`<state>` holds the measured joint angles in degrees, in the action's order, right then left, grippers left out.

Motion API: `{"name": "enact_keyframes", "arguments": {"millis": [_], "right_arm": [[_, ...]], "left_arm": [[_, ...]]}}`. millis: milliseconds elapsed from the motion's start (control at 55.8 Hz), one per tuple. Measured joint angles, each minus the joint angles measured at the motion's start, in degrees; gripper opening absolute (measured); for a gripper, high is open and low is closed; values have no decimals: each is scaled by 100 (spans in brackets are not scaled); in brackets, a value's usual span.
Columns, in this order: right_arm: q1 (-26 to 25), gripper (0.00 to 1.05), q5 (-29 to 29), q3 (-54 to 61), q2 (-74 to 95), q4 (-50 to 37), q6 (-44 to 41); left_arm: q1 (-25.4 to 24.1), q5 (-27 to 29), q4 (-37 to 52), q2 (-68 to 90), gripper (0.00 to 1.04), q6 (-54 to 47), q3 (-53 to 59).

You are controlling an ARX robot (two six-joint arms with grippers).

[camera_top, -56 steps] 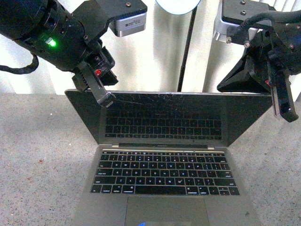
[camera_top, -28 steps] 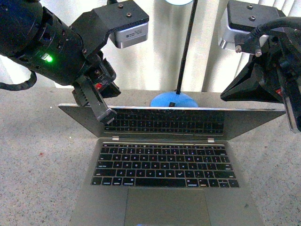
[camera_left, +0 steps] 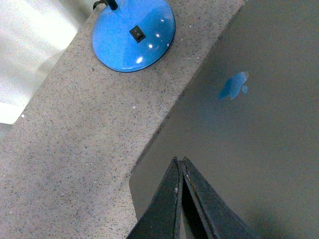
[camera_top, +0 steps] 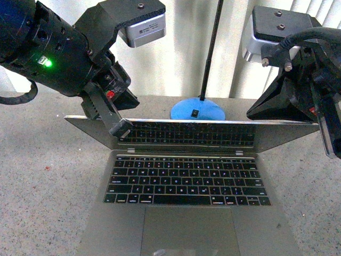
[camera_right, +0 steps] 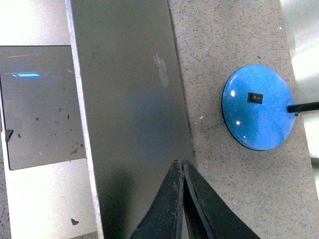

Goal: Close laptop

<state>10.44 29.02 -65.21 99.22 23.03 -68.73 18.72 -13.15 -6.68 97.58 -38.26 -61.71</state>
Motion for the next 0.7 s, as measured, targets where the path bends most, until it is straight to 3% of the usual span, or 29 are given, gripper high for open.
{"name": "enact_keyframes", "arguments": {"millis": [698], "right_arm": [[24,3,48,341,85,-157,0]], "left_arm": [[-15,-146,76,55,4,-181,356]]}}
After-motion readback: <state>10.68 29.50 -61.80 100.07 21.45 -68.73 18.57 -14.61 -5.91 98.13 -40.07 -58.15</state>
